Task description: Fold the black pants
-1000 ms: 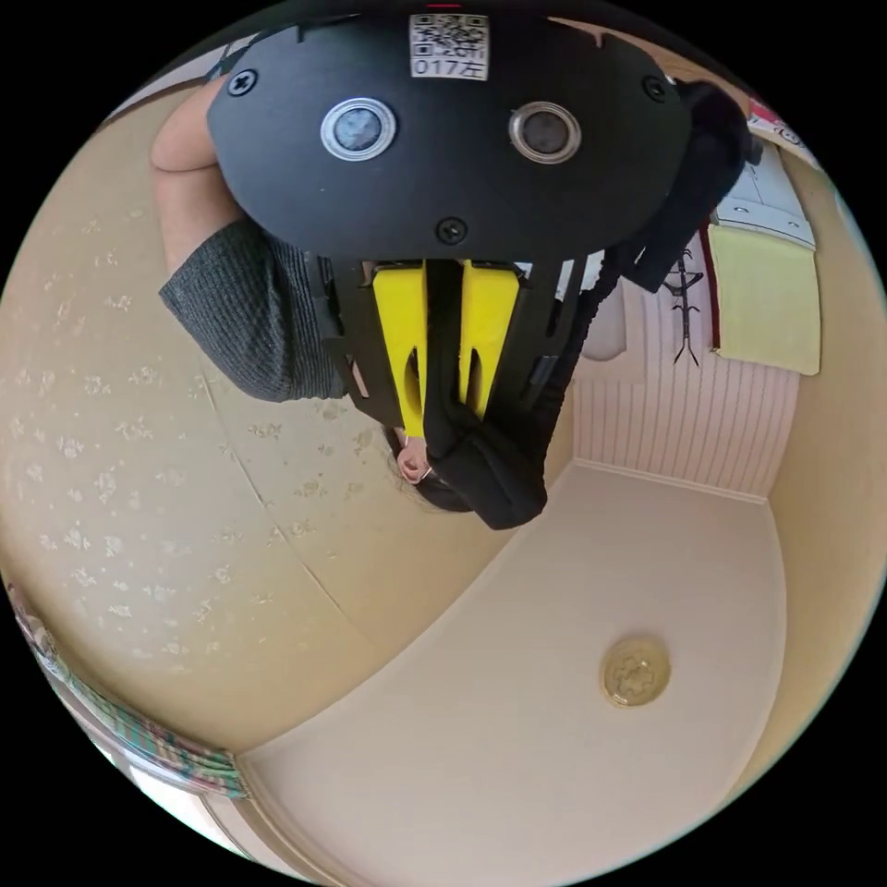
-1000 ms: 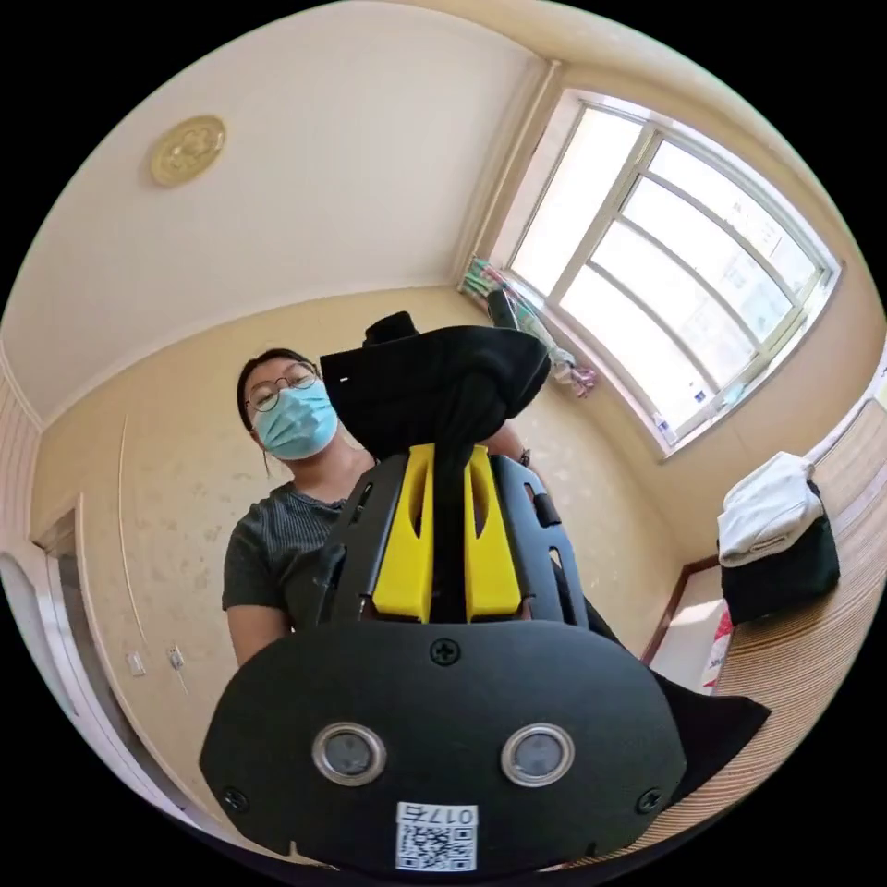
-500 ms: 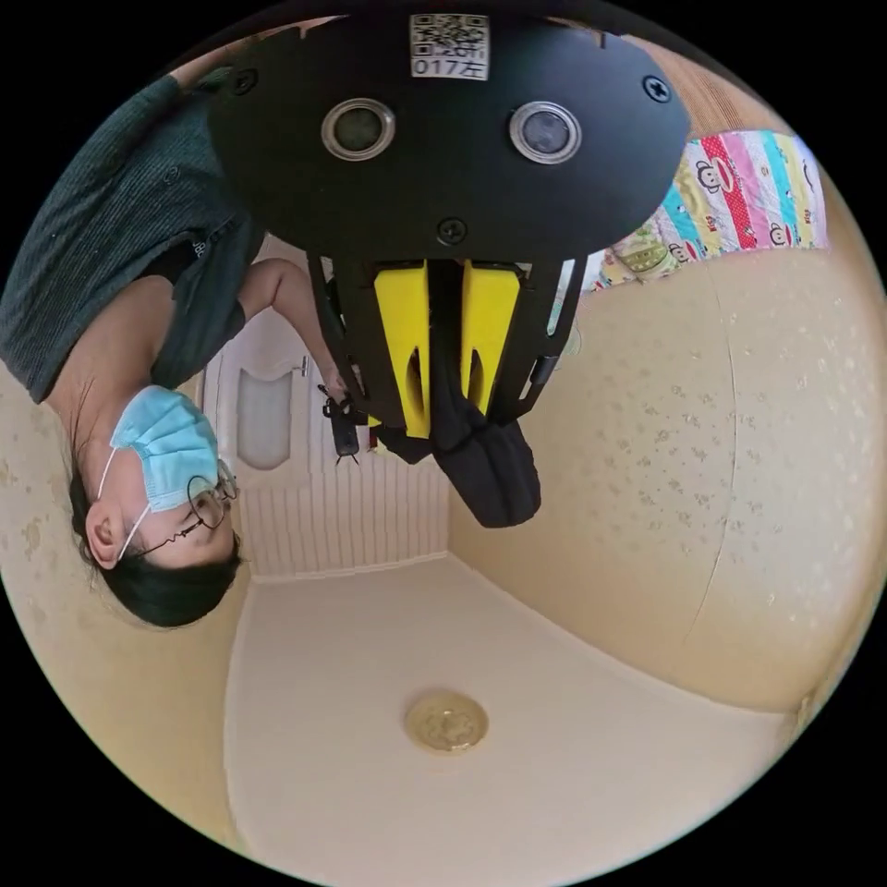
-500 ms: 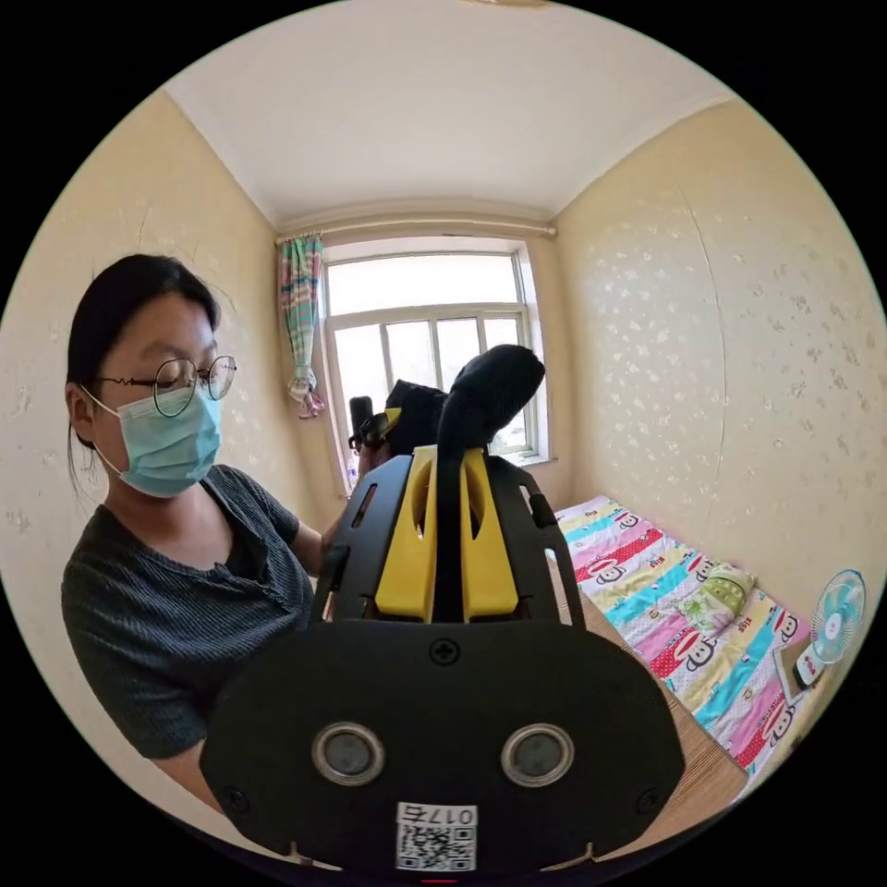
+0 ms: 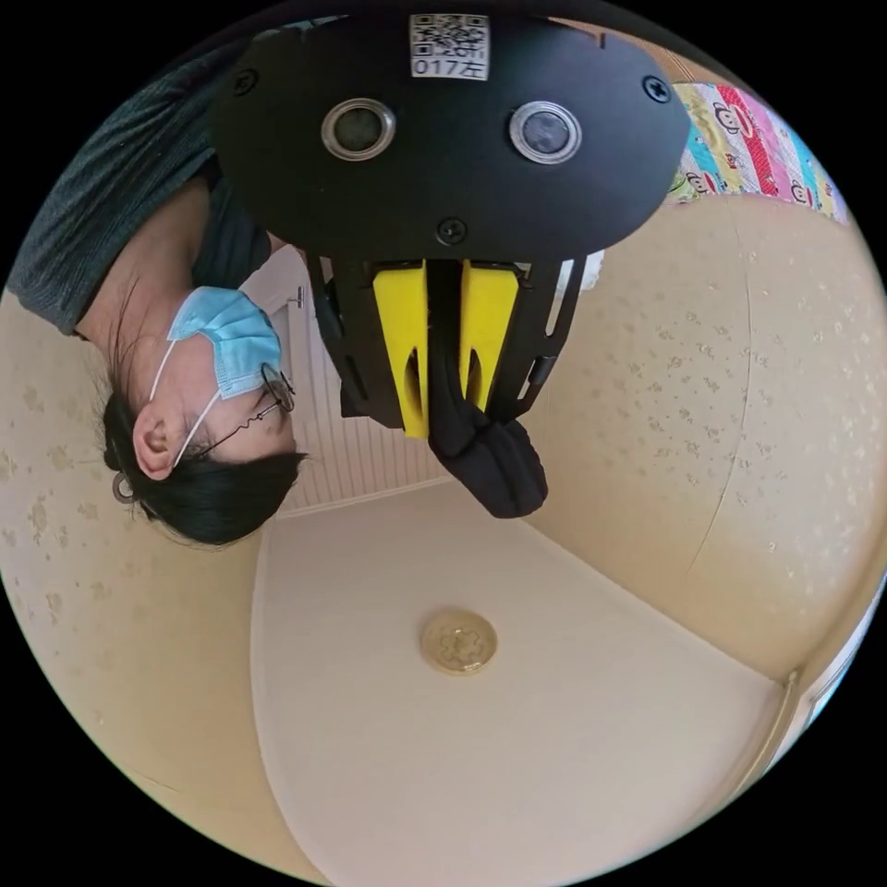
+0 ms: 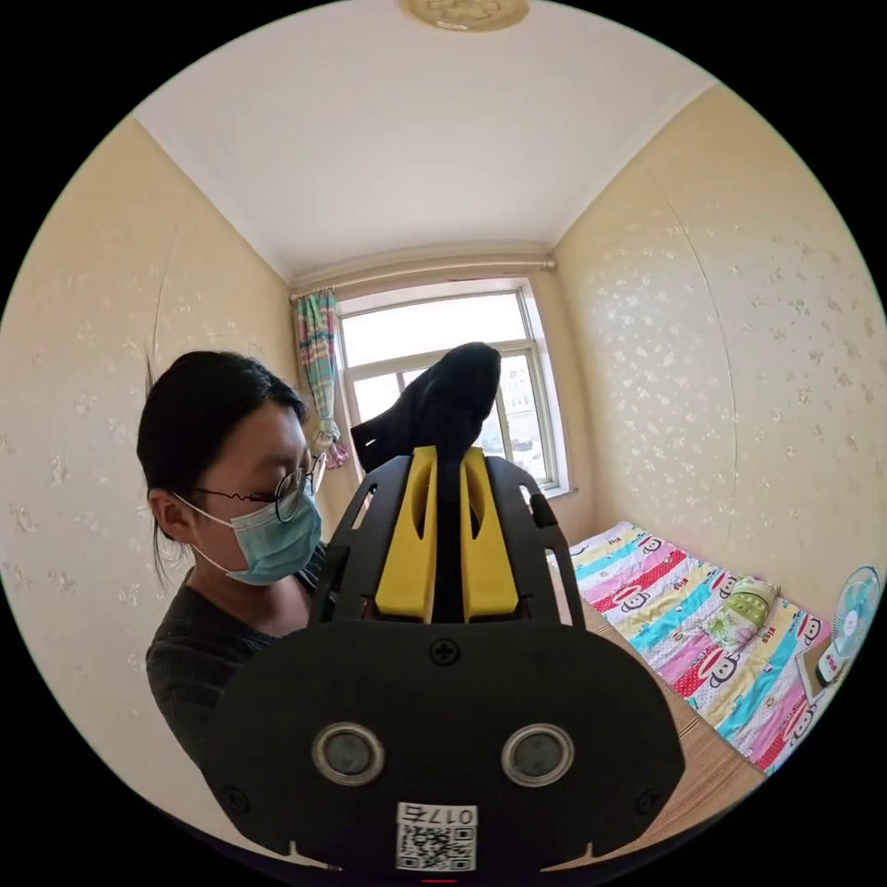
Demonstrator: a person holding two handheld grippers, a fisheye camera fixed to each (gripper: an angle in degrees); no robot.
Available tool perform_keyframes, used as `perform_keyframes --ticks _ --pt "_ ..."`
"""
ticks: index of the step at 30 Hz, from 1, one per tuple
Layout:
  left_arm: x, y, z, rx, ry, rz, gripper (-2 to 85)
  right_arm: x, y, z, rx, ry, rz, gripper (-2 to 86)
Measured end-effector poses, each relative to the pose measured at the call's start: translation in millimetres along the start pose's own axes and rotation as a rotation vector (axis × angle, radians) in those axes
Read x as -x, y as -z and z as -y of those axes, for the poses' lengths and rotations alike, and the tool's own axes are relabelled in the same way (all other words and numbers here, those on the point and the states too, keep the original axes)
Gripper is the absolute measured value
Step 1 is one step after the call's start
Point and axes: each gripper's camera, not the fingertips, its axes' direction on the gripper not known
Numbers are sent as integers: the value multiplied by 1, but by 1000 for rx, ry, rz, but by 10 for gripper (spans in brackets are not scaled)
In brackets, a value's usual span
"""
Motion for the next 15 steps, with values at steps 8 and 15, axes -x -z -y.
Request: perform_keyframes --ticks 8,15 --pt "287 -160 -34 275 214 326 52 -260 -68 -21 195 -263 -337 16" --pt "667 -264 -202 590 677 448 71 -541 -133 -129 169 -616 -586 19"
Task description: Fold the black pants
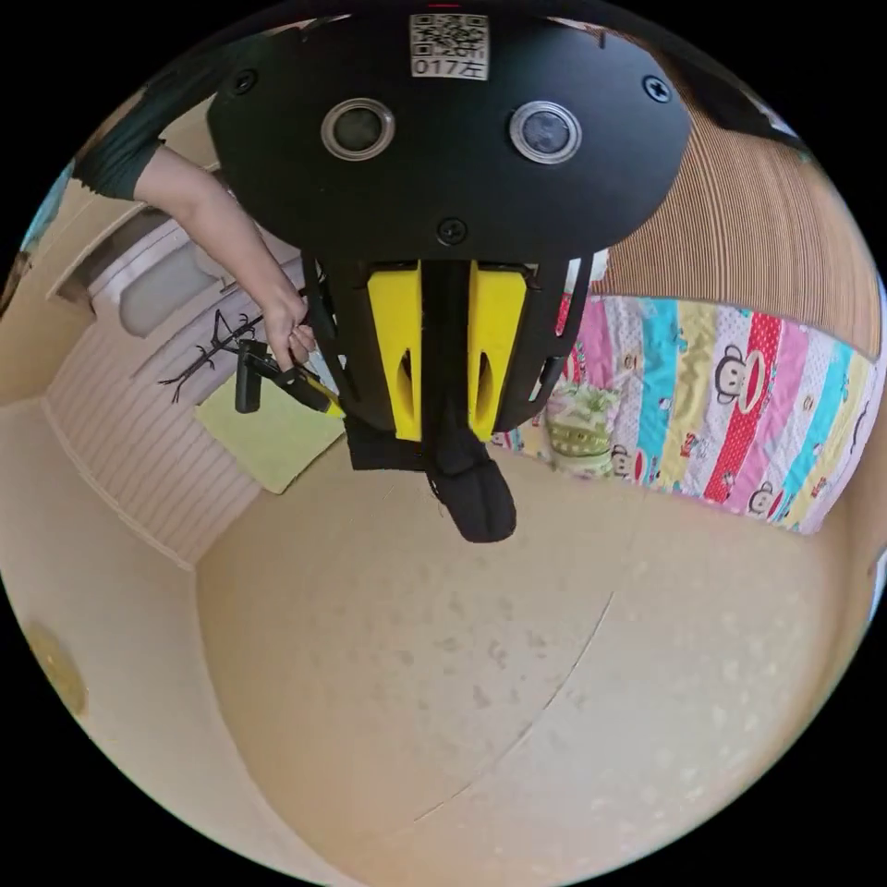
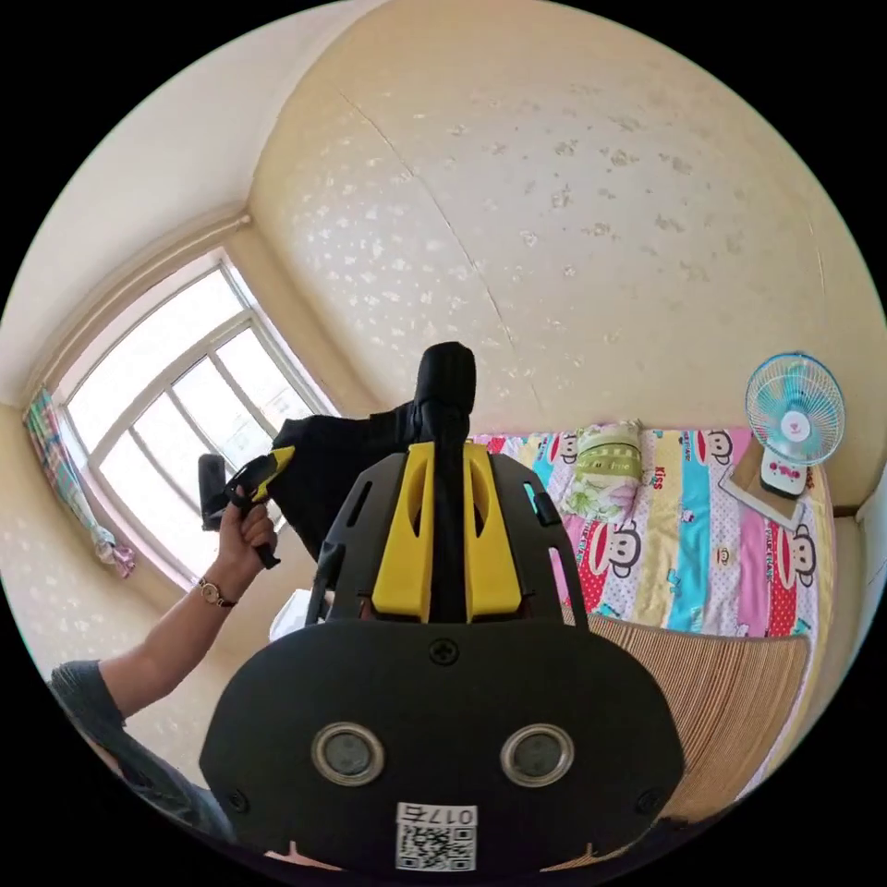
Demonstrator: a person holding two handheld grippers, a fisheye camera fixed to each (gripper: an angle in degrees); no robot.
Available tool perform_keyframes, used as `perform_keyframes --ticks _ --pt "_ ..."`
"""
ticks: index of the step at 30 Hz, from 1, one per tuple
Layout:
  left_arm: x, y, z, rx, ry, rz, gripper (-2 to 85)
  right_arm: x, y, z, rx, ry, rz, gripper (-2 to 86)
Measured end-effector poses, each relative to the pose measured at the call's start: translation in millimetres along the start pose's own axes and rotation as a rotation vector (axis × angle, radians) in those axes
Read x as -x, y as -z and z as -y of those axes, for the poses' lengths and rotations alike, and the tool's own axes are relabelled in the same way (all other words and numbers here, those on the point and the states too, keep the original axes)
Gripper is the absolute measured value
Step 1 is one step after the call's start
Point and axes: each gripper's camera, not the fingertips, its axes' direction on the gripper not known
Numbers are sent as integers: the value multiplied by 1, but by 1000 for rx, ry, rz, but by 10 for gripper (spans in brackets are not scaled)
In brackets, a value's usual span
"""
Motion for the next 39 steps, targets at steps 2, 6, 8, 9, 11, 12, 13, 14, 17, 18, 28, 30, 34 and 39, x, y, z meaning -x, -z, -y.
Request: perform_keyframes --ticks 2,6,8,9,11,12,13,14,17,18,28,30,34,39 --pt "77 -30 -33 82 78 108 77 -40 -34 -31 49 -33 -42 19" --pt "181 -35 -147 230 157 169 76 -126 -109 -157 365 -66 -80 18" --pt "259 -18 -249 367 340 221 75 -162 -133 -227 528 -127 -79 17" --pt "277 -11 -275 403 391 238 75 -182 -142 -274 621 -173 -72 17" --pt "329 28 -367 506 567 313 72 -206 -147 -341 732 -262 -62 17" --pt "338 38 -386 535 598 331 71 -216 -147 -380 797 -312 -57 16" --pt "351 56 -418 598 639 383 70 -221 -146 -412 859 -328 -70 16" --pt "359 71 -442 658 652 433 70 -222 -144 -427 887 -326 -86 15" --pt "370 89 -478 816 615 498 70 -224 -135 -484 996 -304 -222 13" --pt "372 92 -483 844 608 512 70 -228 -131 -502 1030 -313 -272 11" --pt "361 161 -508 908 779 366 9 -270 -97 -529 1291 -538 -527 6" --pt "344 184 -490 888 714 385 1 -261 -82 -513 1182 -510 -452 8" --pt "346 280 -450 722 643 445 20 -237 -63 -507 1041 -474 -162 26" --pt "422 354 -433 656 717 378 84 -232 -89 -555 1204 -520 53 82"
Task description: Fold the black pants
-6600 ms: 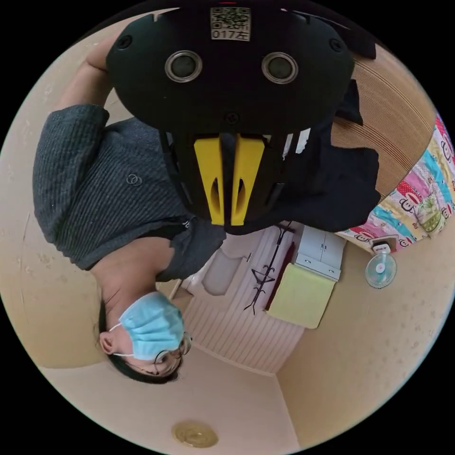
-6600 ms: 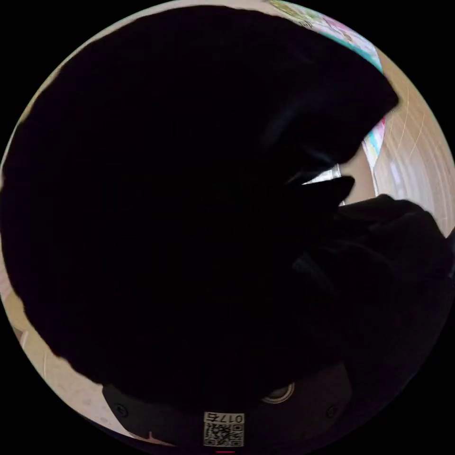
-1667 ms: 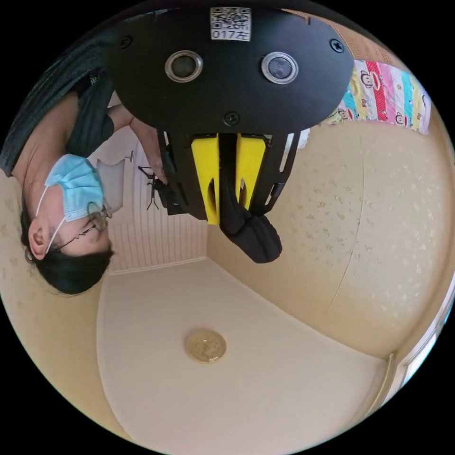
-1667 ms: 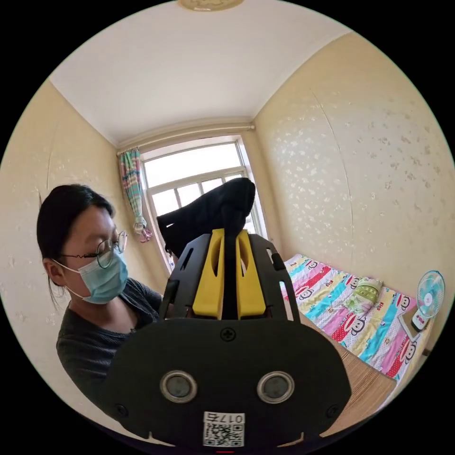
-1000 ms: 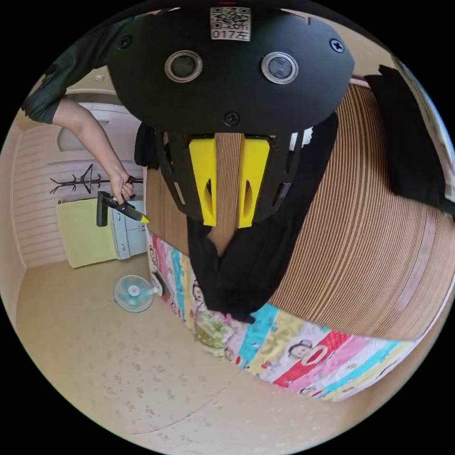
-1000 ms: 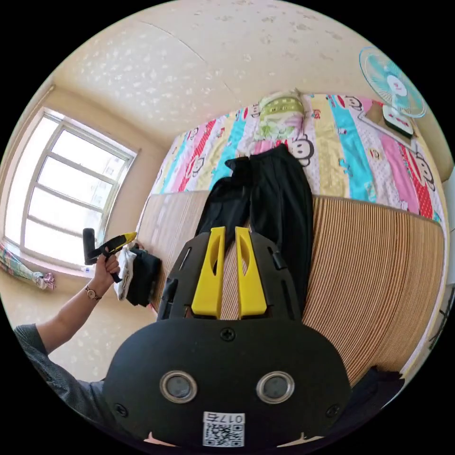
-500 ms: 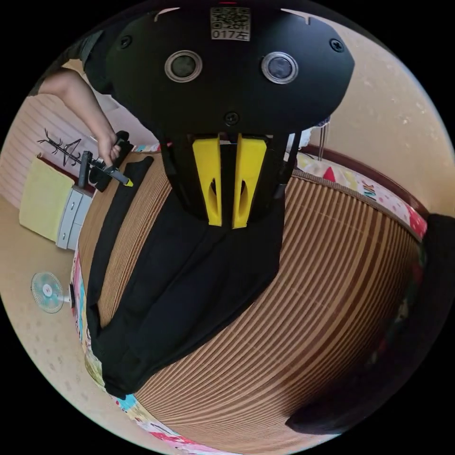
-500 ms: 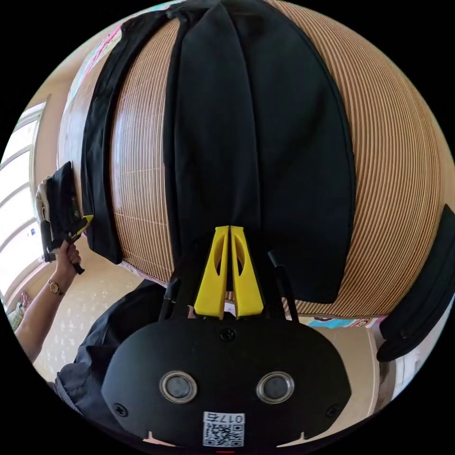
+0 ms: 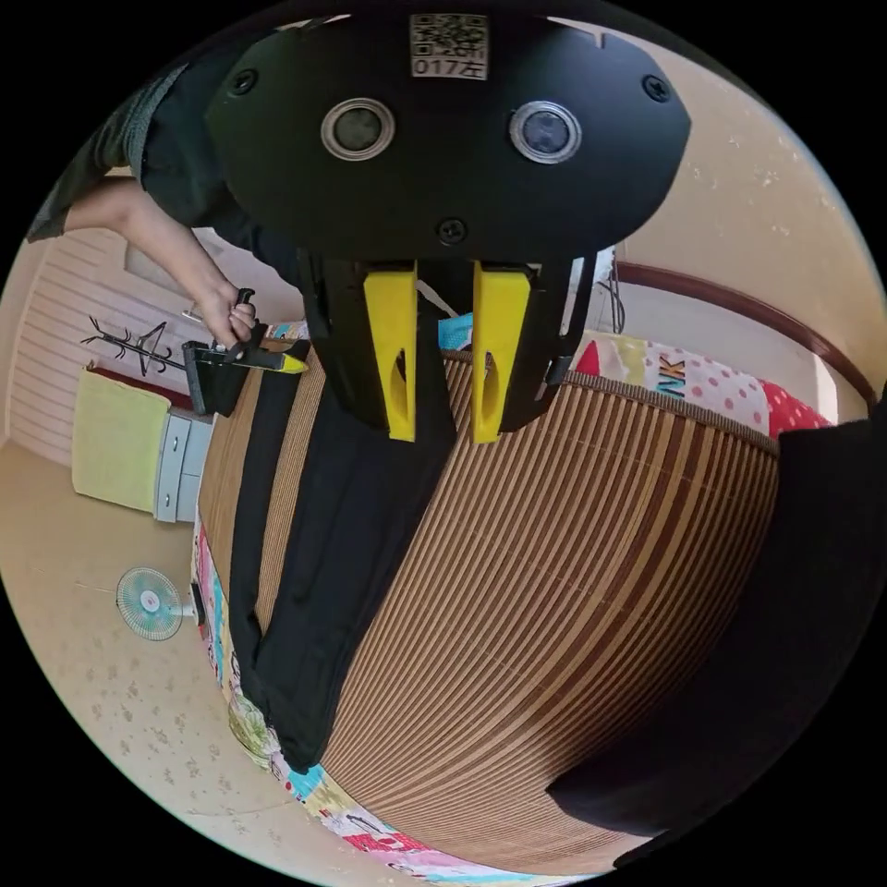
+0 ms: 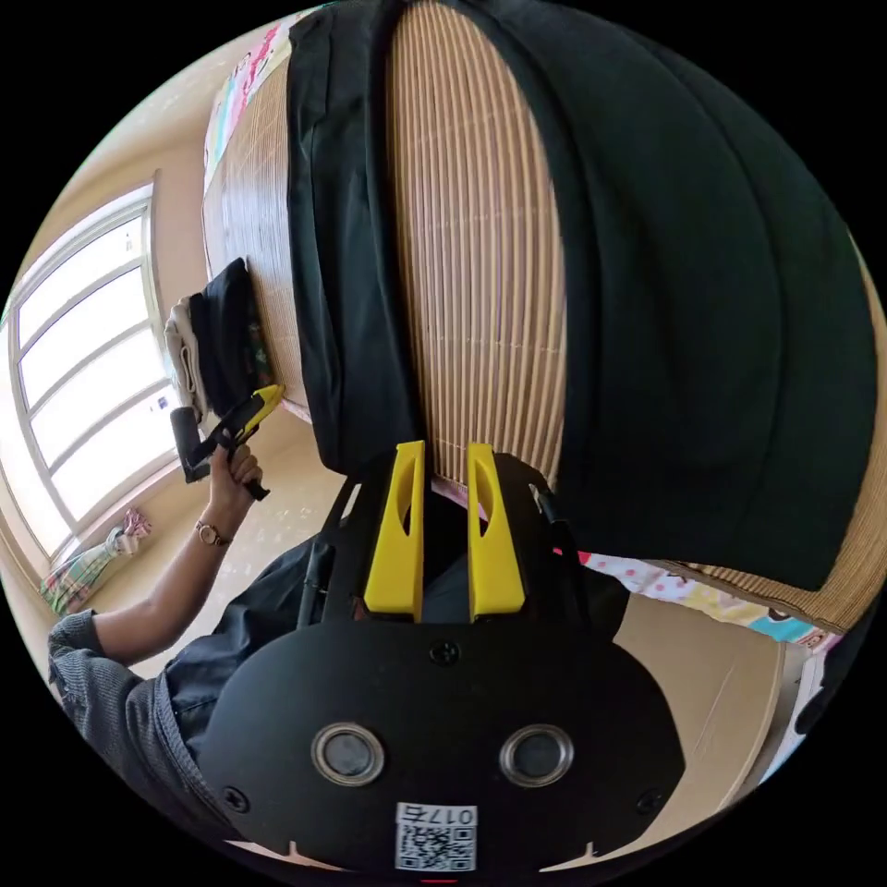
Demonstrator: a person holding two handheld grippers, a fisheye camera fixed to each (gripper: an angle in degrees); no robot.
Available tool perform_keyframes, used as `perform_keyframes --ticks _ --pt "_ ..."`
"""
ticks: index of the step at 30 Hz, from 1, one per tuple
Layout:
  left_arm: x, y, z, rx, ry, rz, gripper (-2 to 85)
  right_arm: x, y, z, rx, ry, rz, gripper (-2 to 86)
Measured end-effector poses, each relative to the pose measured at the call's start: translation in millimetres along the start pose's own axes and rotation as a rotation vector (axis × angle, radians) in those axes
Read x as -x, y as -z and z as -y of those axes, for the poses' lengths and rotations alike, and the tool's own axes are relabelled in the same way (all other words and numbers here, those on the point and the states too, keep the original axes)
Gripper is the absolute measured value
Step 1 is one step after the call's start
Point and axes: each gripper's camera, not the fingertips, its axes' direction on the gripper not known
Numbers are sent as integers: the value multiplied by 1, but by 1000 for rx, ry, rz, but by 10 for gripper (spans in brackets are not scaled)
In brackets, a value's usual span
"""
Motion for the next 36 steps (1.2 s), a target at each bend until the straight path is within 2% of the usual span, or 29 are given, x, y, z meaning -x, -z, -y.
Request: perform_keyframes --ticks 3,6,8,9,10,11,12,13,14,15,16,19,24,30,32,36 --pt "34 10 30 55 -46 -3 83 -10 -30 2 100 -20 55 90" --pt "64 18 49 106 -49 -69 79 -19 -26 -7 79 -34 139 58" --pt "73 19 54 173 -93 -113 79 -23 -19 -17 59 103 470 45" --pt "74 20 54 186 -106 -120 79 -31 -14 -26 38 186 796 40" --pt "75 23 52 207 -127 -138 80 -44 -7 -36 -11 220 1024 36" --pt "77 29 47 214 -154 -172 78 -51 -2 -42 -47 210 1038 34" --pt "78 32 45 214 -166 -188 77 -65 11 -56 -120 129 872 32" --pt "81 38 38 206 -178 -221 69 -78 24 -69 -157 -9 572 30" --pt "87 44 29 195 -179 -264 57 -83 29 -75 -158 -88 412 30" --pt "90 47 26 192 -184 -298 55 -93 38 -86 -169 -232 164 29" --pt "96 50 19 192 -189 -358 49 -99 46 -94 -189 -300 80 28" --pt "106 52 2 196 -176 -318 48 -97 52 -97 -152 -289 12 27" --pt "101 26 -15 299 -227 -263 105 -80 50 -98 -89 -188 -99 27" --pt "67 -23 -36 389 -344 8 102 -99 48 -118 -107 -244 18 30" --pt "64 -34 -45 380 -362 195 39 -104 48 -126 -110 -227 62 31" --pt "75 -42 -58 413 -403 256 19 -109 47 -144 -65 -80 112 37"
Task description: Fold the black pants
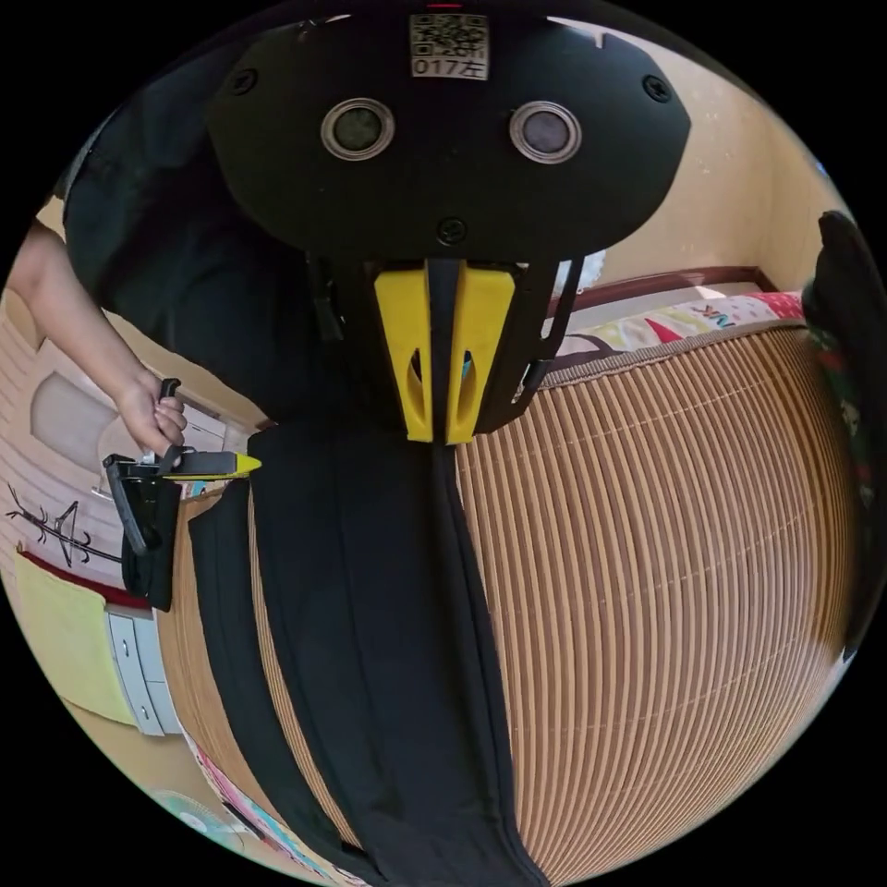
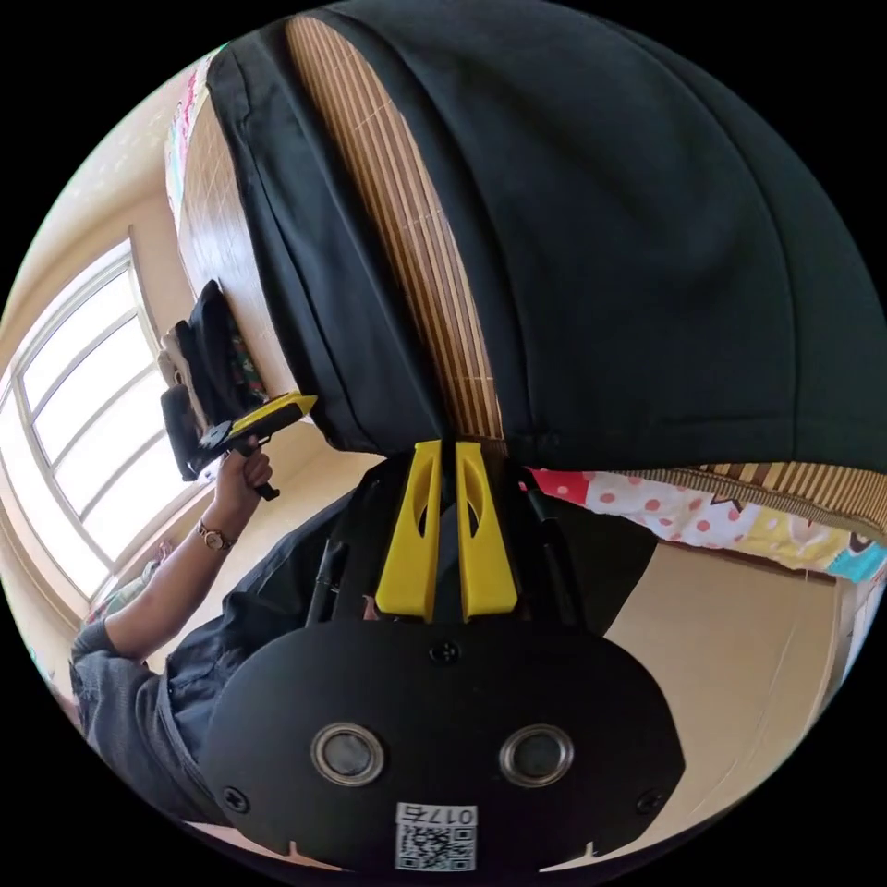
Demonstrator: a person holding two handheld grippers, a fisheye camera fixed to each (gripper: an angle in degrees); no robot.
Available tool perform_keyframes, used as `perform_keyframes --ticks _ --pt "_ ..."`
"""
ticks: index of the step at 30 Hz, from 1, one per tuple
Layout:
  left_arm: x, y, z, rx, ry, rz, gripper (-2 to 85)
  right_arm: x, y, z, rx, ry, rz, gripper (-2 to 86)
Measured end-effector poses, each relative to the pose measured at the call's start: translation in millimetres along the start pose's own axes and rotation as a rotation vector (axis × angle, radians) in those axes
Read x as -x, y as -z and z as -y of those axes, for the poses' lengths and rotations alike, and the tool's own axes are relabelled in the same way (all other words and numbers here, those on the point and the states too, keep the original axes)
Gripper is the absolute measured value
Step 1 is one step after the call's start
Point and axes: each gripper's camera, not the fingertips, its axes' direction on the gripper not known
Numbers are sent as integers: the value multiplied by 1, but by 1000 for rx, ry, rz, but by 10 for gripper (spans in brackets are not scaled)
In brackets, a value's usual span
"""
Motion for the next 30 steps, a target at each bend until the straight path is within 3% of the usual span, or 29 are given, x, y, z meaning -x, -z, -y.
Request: perform_keyframes --ticks 5,9,12,17,20,27,30 --pt "29 2 -44 -90 138 -58 7 -9 66 -52 -231 46 -128 57" --pt "38 -2 -89 -202 227 -123 -2 -57 133 -96 -444 -175 -304 83" --pt "38 -17 -121 -268 310 -192 -3 -99 155 -103 -460 -271 -264 112" --pt "8 -60 -146 -301 354 -268 2 -134 153 -97 -375 -249 -237 118" --pt "-19 -81 -140 -295 320 -277 4 -139 146 -102 -329 -195 -284 84" --pt "-90 -100 -110 -355 171 -398 19 -102 156 -160 -355 94 -74 29" --pt "-153 -100 -73 -312 69 -253 61 -44 158 -188 -346 280 -71 26"
